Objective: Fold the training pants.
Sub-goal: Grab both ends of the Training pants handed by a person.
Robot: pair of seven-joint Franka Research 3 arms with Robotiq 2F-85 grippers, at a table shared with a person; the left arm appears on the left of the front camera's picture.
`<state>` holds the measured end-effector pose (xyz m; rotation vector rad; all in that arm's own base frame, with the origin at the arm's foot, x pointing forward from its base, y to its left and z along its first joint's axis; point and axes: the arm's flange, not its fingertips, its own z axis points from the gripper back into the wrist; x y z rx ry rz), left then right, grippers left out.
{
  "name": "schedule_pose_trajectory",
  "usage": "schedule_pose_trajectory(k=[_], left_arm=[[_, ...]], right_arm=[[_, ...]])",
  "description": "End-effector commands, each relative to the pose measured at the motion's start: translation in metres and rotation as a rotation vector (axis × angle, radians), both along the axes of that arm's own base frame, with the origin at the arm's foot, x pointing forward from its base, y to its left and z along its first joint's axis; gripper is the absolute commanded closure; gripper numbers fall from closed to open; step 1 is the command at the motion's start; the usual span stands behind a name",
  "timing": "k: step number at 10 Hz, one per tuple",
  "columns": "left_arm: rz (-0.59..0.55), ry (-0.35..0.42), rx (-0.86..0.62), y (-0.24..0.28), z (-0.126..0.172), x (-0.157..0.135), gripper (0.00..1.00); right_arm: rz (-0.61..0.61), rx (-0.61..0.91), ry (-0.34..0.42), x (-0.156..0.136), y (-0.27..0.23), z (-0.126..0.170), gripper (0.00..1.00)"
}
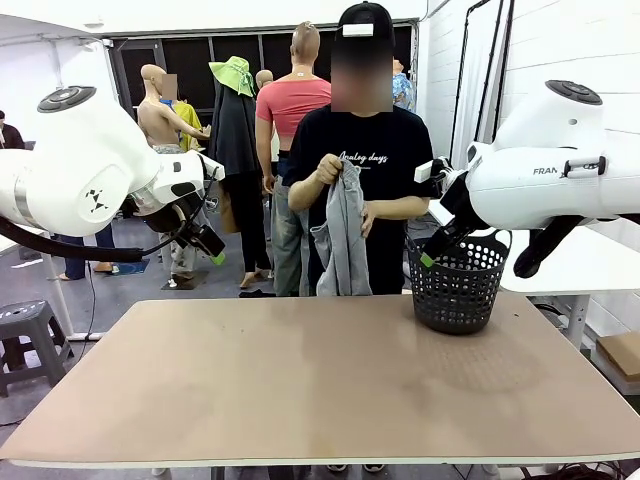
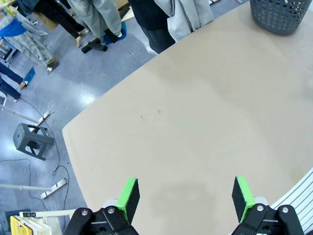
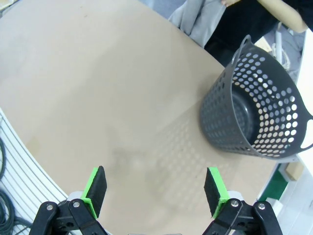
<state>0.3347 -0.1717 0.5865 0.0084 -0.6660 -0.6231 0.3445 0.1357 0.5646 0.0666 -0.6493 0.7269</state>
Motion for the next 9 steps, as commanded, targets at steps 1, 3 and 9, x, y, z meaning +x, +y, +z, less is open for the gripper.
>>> schedule_pose_trajectory(k=[1,3,9], left_arm=[[-0.002,-0.001,-0.001,-0.0006,0.0005,-0.0005,0.0],[-0.002,-0.001,-0.001,-0.0006,0.0005,-0.0005,0.0],[-0.002,-0.001,-0.001,-0.0006,0.0005,-0.0005,0.0]], right_arm=[[0.0,0.001,-0.005,0.0005,0.0001,0.0005,0.0],[0.0,0.001,-0.005,0.0005,0.0001,0.0005,0.0],[0.0,0.001,-0.005,0.0005,0.0001,0.0005,0.0]])
